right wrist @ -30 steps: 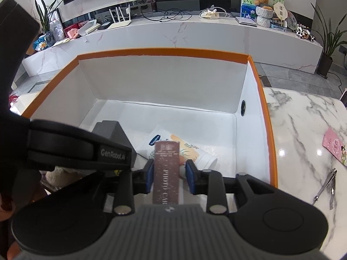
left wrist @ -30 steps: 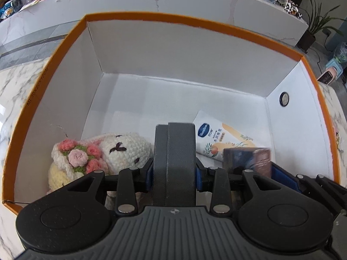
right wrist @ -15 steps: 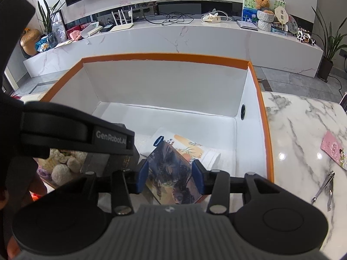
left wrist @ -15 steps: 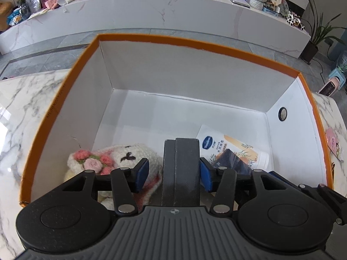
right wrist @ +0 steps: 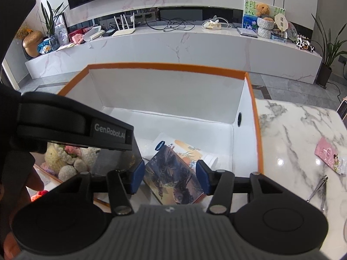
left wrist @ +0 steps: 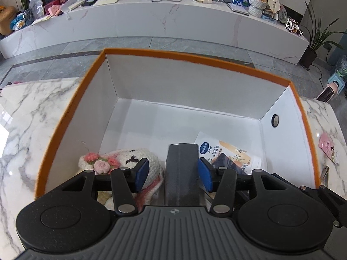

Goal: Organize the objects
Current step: 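Withdraw both open tools out of the orange box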

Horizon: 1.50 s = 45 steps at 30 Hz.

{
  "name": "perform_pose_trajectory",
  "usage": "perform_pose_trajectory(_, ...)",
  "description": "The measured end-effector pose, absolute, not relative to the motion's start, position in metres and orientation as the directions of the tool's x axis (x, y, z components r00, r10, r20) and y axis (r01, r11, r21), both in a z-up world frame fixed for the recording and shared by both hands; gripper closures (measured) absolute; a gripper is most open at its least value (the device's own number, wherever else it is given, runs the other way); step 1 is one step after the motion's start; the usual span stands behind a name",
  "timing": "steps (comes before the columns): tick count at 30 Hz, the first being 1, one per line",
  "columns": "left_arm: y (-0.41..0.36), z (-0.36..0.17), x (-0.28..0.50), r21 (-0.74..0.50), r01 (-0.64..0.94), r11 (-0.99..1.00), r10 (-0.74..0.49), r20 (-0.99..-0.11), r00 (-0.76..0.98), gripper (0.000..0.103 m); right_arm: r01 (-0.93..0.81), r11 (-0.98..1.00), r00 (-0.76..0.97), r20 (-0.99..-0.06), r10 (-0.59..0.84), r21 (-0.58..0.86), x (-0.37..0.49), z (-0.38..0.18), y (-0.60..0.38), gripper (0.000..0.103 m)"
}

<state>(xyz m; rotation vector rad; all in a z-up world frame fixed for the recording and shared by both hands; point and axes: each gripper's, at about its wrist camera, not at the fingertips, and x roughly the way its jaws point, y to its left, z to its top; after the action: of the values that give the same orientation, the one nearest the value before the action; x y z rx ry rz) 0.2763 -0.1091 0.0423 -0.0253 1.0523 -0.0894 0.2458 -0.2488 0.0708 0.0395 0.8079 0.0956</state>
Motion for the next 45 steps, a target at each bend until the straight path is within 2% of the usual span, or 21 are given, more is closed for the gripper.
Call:
perform_pose_trajectory(9,-0.097,0.087,0.228,-0.039,0.073,0.997,-0.073,-0.824,0.562,0.045,-0.091,0.995,0.731,-0.676,0.099,0.048,0.205,0.111,-0.254,0.042)
perform_pose_trajectory(11,-0.085,0.092,0.208,-0.055,0.054,0.997,-0.076,-0.815,0.575,0.043,-0.100,0.995,0.745,-0.661,0.092,0.025,0.187,0.119,-0.253,0.033)
perform_pose_trajectory(15,-0.057,0.099,0.176,-0.066,0.075,0.995,-0.097,-0.814,0.572,0.043,-0.132,0.991,0.752,-0.651,0.105,0.007,0.150,0.128,-0.256,0.027)
perform_pose_trajectory(17,-0.037,0.095,0.155,-0.087,0.047,0.995,-0.098,-0.812,0.576,0.032,-0.155,0.988,0.750,-0.653,0.110,-0.012,0.134,0.129,-0.259,0.021)
perform_pose_trajectory(23,0.022,0.051,0.114,-0.116,-0.007,0.993,-0.098,-0.868,0.487,0.032,-0.114,0.991,0.749,-0.650,0.129,0.065,0.088,0.116,-0.282,0.018)
perform_pose_trajectory(27,0.044,0.026,0.100,-0.118,-0.035,0.992,-0.091,-0.894,0.439,0.032,-0.109,0.990,0.713,-0.687,0.142,0.092,0.069,0.095,-0.289,0.016)
perform_pose_trajectory(31,0.046,0.012,0.080,-0.105,-0.006,0.994,-0.094,-0.911,0.402,0.032,-0.157,0.987,0.691,-0.712,0.129,0.027,0.064,0.085,-0.283,0.016)
perform_pose_trajectory(37,0.032,-0.001,0.065,-0.169,0.024,0.985,-0.166,-0.914,0.370,0.032,-0.168,0.983,0.679,-0.713,0.172,0.077,0.071,0.083,-0.281,0.015)
perform_pose_trajectory(45,0.025,-0.001,0.058,-0.142,0.014,0.990,-0.140,-0.944,0.300,0.031,-0.233,0.971,0.652,-0.733,0.195,0.051,0.071,0.076,-0.266,0.014)
